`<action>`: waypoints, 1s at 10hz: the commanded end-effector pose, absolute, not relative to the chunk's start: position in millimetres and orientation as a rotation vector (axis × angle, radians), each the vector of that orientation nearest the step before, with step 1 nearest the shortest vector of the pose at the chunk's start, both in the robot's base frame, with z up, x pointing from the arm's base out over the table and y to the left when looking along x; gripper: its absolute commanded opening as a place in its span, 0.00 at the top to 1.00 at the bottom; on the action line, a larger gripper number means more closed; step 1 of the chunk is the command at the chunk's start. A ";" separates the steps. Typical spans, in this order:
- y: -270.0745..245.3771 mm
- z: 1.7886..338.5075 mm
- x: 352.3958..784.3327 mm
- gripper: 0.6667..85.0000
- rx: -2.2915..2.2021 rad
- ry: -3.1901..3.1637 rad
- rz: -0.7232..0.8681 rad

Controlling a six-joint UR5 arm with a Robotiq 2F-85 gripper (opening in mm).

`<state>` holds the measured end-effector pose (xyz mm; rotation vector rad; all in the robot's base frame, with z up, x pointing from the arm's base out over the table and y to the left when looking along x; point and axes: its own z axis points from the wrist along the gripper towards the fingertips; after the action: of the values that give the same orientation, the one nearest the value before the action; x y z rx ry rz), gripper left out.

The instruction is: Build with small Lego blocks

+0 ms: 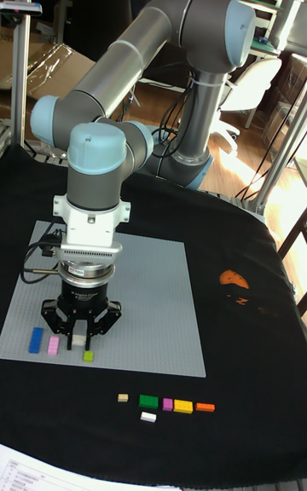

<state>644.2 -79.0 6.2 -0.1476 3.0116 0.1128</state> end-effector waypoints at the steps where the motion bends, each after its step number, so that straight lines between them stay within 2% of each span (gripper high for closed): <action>1: -77.1 7.7 645.4 0.54 -0.148 3.006 0.132; 3: -77.9 7.7 645.0 0.53 -0.154 3.007 0.128; 6: -78.2 9.4 642.1 0.62 -0.132 3.020 0.126; 10: -84.4 9.3 633.8 0.62 -0.125 3.055 0.092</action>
<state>637.3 -82.0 7.7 -0.1429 3.0394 0.0957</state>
